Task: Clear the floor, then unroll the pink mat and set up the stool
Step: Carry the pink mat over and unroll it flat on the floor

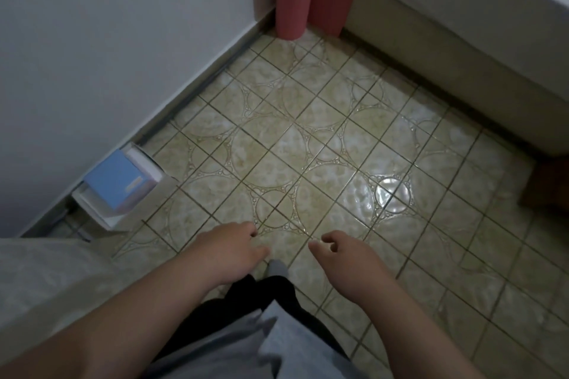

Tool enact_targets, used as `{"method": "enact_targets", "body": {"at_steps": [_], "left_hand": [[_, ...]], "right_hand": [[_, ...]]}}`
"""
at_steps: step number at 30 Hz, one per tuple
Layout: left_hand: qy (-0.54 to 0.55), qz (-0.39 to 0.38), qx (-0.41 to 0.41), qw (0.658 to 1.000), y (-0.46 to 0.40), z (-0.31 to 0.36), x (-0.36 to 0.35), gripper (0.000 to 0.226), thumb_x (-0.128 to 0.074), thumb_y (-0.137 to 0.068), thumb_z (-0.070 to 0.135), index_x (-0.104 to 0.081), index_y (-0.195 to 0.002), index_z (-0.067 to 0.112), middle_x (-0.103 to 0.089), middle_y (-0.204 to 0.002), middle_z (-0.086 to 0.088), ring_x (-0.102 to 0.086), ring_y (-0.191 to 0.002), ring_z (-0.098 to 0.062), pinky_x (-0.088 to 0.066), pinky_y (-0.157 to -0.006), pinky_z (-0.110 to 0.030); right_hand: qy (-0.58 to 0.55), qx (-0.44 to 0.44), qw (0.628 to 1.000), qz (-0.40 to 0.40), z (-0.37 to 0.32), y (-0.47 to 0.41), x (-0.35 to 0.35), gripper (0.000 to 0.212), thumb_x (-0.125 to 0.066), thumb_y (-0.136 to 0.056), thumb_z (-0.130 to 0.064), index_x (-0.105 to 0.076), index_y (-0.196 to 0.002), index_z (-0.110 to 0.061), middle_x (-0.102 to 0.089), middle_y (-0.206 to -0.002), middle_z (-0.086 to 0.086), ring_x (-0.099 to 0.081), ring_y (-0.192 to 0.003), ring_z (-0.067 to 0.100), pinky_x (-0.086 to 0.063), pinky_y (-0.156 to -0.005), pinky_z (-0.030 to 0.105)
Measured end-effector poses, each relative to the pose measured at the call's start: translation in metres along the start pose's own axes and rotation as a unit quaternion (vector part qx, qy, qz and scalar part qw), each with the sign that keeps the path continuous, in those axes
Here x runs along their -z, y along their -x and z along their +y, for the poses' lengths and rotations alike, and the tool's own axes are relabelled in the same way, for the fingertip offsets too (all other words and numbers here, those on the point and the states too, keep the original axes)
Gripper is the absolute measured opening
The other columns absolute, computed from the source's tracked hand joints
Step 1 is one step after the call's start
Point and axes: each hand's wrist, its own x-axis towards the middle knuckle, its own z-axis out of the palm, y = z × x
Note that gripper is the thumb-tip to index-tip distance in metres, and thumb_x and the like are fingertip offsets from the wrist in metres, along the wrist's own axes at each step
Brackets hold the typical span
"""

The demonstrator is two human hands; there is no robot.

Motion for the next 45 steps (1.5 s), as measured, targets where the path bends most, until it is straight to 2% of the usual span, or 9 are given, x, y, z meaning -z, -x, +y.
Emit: {"method": "enact_targets", "body": {"at_steps": [3, 12, 16, 21, 26, 34, 37, 40, 45], "left_hand": [[0.014, 0.025, 0.003, 1.000, -0.010, 0.012, 0.016, 0.058, -0.046, -0.088, 0.054, -0.042, -0.137, 0.023, -0.050, -0.138, -0.003, -0.050, -0.123, -0.021, -0.041, -0.103, -0.039], [0.085, 0.083, 0.012, 0.993, -0.047, 0.011, 0.085, 0.059, -0.045, -0.087, 0.057, -0.042, -0.136, 0.025, -0.049, -0.138, -0.002, -0.049, -0.123, -0.020, -0.040, -0.103, -0.039], [0.098, 0.082, 0.035, 0.991, -0.073, -0.003, 0.123, 0.055, -0.045, -0.086, 0.058, -0.046, -0.131, 0.026, -0.052, -0.134, 0.000, -0.051, -0.119, -0.019, -0.041, -0.101, -0.036], [0.075, 0.077, 0.036, 0.994, -0.119, 0.001, 0.199, 0.062, -0.045, -0.087, 0.056, -0.040, -0.138, 0.023, -0.047, -0.141, -0.003, -0.047, -0.126, -0.021, -0.039, -0.104, -0.038], [0.008, 0.088, -0.009, 0.996, -0.173, 0.044, 0.283, 0.061, -0.044, -0.087, 0.056, -0.042, -0.137, 0.021, -0.050, -0.137, -0.004, -0.051, -0.120, -0.021, -0.043, -0.099, -0.035], [-0.026, 0.104, -0.062, 0.992, -0.249, 0.137, 0.374, 0.061, -0.046, -0.087, 0.055, -0.042, -0.138, 0.021, -0.049, -0.141, -0.005, -0.050, -0.123, -0.023, -0.042, -0.102, -0.038], [-0.006, 0.106, -0.068, 0.992, -0.274, 0.171, 0.393, 0.060, -0.047, -0.087, 0.053, -0.041, -0.138, 0.022, -0.047, -0.142, -0.003, -0.050, -0.123, -0.022, -0.043, -0.101, -0.037], [0.029, 0.110, -0.057, 0.992, -0.294, 0.196, 0.410, 0.060, -0.048, -0.087, 0.051, -0.041, -0.139, 0.022, -0.046, -0.143, -0.003, -0.048, -0.125, -0.021, -0.041, -0.098, -0.031], [0.116, 0.129, -0.011, 0.985, -0.318, 0.201, 0.430, 0.059, -0.049, -0.087, 0.051, -0.042, -0.138, 0.022, -0.049, -0.139, -0.003, -0.051, -0.121, -0.018, -0.041, -0.094, -0.029]], "right_hand": [[0.021, 0.016, 0.999, 0.018, -0.012, -0.011, 0.020, 0.056, -0.045, -0.088, -0.058, -0.050, -0.132, -0.024, -0.058, -0.131, 0.004, -0.056, -0.116, 0.022, -0.044, -0.092, 0.034], [0.056, 0.064, 0.996, 0.038, -0.090, -0.072, 0.081, 0.058, -0.040, -0.089, -0.061, -0.049, -0.133, -0.024, -0.057, -0.133, 0.003, -0.054, -0.120, 0.023, -0.041, -0.101, 0.043], [0.059, 0.080, 0.994, 0.055, -0.136, -0.114, 0.104, 0.058, -0.040, -0.088, -0.061, -0.050, -0.131, -0.023, -0.059, -0.131, 0.003, -0.054, -0.118, 0.023, -0.041, -0.101, 0.043], [0.039, 0.065, 0.996, 0.056, -0.185, -0.159, 0.138, 0.056, -0.040, -0.089, -0.060, -0.051, -0.130, -0.023, -0.059, -0.129, 0.003, -0.056, -0.115, 0.022, -0.043, -0.099, 0.040], [-0.010, 0.025, 0.997, 0.070, -0.199, -0.188, 0.167, 0.054, -0.040, -0.089, -0.060, -0.052, -0.129, -0.026, -0.059, -0.129, 0.001, -0.055, -0.116, 0.021, -0.041, -0.101, 0.040], [-0.042, -0.036, 0.997, 0.055, -0.191, -0.245, 0.226, 0.046, -0.041, -0.090, -0.056, -0.056, -0.122, -0.025, -0.062, -0.124, 0.003, -0.058, -0.113, 0.022, -0.045, -0.096, 0.037], [-0.028, -0.025, 0.997, 0.065, -0.195, -0.276, 0.270, 0.049, -0.040, -0.090, -0.056, -0.054, -0.125, -0.025, -0.060, -0.128, 0.002, -0.056, -0.116, 0.022, -0.043, -0.098, 0.037], [0.009, 0.005, 0.997, 0.073, -0.207, -0.308, 0.320, 0.053, -0.038, -0.090, -0.058, -0.053, -0.128, -0.024, -0.058, -0.130, 0.002, -0.055, -0.118, 0.021, -0.041, -0.101, 0.038], [0.061, 0.063, 0.995, 0.052, -0.241, -0.358, 0.378, 0.052, -0.038, -0.092, -0.057, -0.052, -0.129, -0.024, -0.057, -0.131, 0.001, -0.055, -0.116, 0.019, -0.042, -0.100, 0.038]]}}
